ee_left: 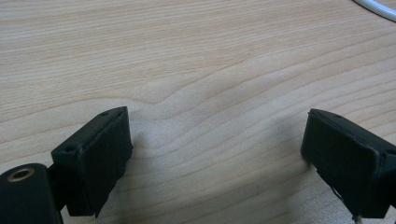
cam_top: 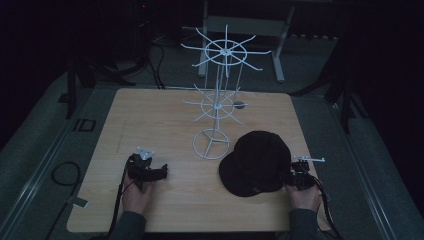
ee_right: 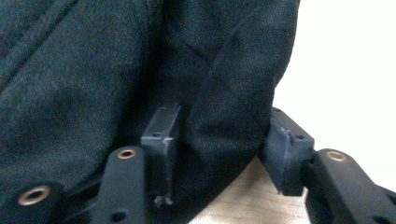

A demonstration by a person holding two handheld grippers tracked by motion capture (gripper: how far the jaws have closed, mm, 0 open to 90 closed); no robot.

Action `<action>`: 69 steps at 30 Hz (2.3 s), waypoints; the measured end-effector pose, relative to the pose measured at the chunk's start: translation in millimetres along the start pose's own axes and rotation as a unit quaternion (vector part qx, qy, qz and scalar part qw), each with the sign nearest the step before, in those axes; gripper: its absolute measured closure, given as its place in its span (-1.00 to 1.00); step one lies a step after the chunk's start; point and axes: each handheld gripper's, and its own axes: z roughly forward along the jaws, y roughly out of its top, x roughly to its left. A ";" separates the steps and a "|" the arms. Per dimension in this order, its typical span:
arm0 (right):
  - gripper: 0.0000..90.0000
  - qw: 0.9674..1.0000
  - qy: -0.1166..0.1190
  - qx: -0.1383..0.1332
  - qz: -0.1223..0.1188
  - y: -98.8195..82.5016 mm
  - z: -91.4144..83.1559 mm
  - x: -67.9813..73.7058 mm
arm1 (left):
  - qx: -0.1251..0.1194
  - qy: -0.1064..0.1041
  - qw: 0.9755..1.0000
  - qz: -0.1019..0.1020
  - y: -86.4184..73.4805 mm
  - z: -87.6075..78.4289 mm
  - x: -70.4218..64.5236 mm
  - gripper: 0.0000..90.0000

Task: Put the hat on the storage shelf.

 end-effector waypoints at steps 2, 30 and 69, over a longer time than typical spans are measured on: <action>0.18 1.000 -0.007 0.013 -0.008 4.1 1.1 1.7 | 0.000 0.000 1.000 0.001 0.0 0.1 -0.3 -0.80; 0.71 0.999 -0.032 -0.001 -0.005 36.7 2.7 0.1 | 0.000 -0.002 1.000 0.001 0.3 0.3 -2.1 -0.80; 0.73 0.980 0.015 -0.193 -0.045 77.5 -82.2 10.6 | -0.001 -0.002 1.000 -0.001 0.5 0.6 -3.2 -0.80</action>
